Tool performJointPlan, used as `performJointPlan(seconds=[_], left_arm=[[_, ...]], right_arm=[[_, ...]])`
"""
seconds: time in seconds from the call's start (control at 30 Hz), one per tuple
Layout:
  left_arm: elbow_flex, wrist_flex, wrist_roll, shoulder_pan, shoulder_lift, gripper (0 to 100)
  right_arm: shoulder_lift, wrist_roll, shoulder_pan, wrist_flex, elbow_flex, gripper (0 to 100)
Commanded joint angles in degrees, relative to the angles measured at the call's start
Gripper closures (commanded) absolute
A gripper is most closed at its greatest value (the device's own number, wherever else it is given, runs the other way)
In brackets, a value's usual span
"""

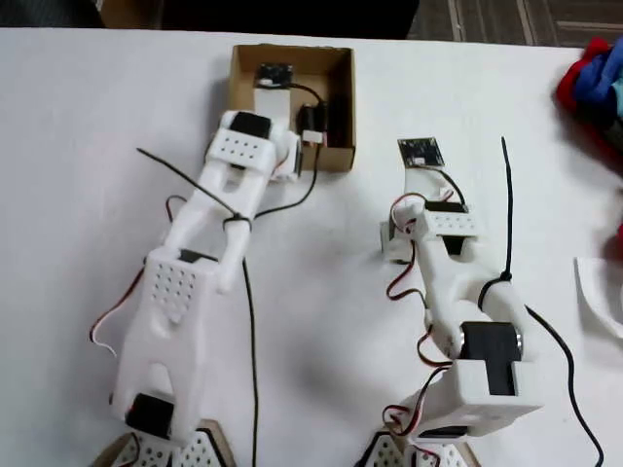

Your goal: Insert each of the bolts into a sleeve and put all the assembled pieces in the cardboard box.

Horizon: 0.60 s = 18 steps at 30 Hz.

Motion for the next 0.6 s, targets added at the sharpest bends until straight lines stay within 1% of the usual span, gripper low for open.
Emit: performJointPlan(seconds=[0.0, 0.13, 0.43, 0.57], left_arm=[[-1.45, 0.62, -0.35, -1.32, 0.09, 87], [-0.92, 1.14, -0.35, -1.32, 0.44, 87], [-1.54, 10.90, -0.44, -1.23, -1.49, 87], [-1.54, 10.99, -0.44, -0.79, -5.80, 87]], right_arm=[[-2.86, -0.53, 0.31, -0.66, -1.67, 97.4], [-2.86, -0.53, 0.31, -0.66, -1.67, 97.4], [-2.86, -0.44, 0.31, -0.75, -1.67, 97.4], [-2.86, -0.44, 0.31, -0.75, -1.67, 97.4]])
